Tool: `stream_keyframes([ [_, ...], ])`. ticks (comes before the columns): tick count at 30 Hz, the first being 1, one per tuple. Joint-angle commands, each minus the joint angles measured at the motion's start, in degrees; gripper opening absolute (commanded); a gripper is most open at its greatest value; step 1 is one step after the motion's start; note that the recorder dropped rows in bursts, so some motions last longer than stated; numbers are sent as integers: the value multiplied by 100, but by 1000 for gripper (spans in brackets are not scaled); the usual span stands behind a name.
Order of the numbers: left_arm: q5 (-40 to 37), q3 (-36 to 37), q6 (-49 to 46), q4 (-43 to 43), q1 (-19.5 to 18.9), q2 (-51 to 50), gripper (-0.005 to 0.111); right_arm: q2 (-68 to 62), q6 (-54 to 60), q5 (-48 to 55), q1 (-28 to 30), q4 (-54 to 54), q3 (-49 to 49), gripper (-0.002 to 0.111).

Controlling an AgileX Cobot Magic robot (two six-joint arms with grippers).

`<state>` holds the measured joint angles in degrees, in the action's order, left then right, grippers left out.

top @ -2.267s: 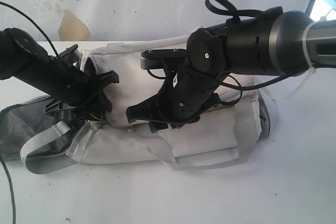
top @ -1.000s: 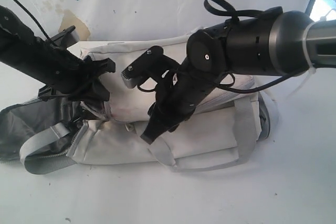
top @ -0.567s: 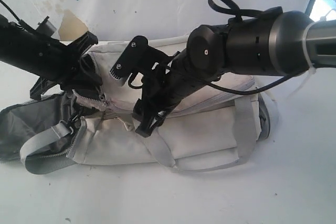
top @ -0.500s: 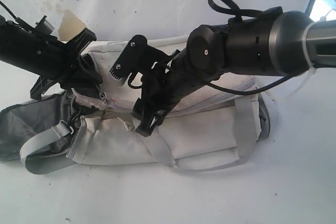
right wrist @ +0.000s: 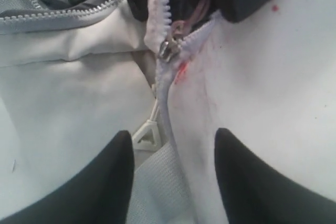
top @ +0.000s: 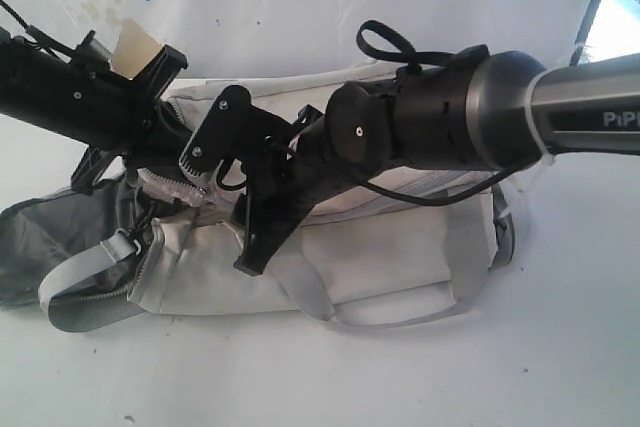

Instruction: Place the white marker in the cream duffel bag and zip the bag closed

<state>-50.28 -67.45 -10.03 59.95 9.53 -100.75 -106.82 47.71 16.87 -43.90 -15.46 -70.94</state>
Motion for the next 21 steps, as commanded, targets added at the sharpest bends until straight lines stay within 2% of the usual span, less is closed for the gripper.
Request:
stream_keyframes([
  [1, -120, -38, -93, 465, -20, 81, 0, -87, -16, -54, -8, -36, -37, 35],
  [5, -226, -38, -279, 762, -20, 81, 0, -190, -30, -166, -8, -41, -37, 31],
  [8, -225, -38, -285, 623, -20, 81, 0, -210, -37, -122, -8, -41, -37, 27],
  [13, -321, -51, -285, 650, -25, 81, 0, -210, -72, 40, -8, -41, -37, 0],
  [21, -494, -59, -285, 680, -478, 195, 0, -186, -240, 664, -8, 68, -37, 0],
])
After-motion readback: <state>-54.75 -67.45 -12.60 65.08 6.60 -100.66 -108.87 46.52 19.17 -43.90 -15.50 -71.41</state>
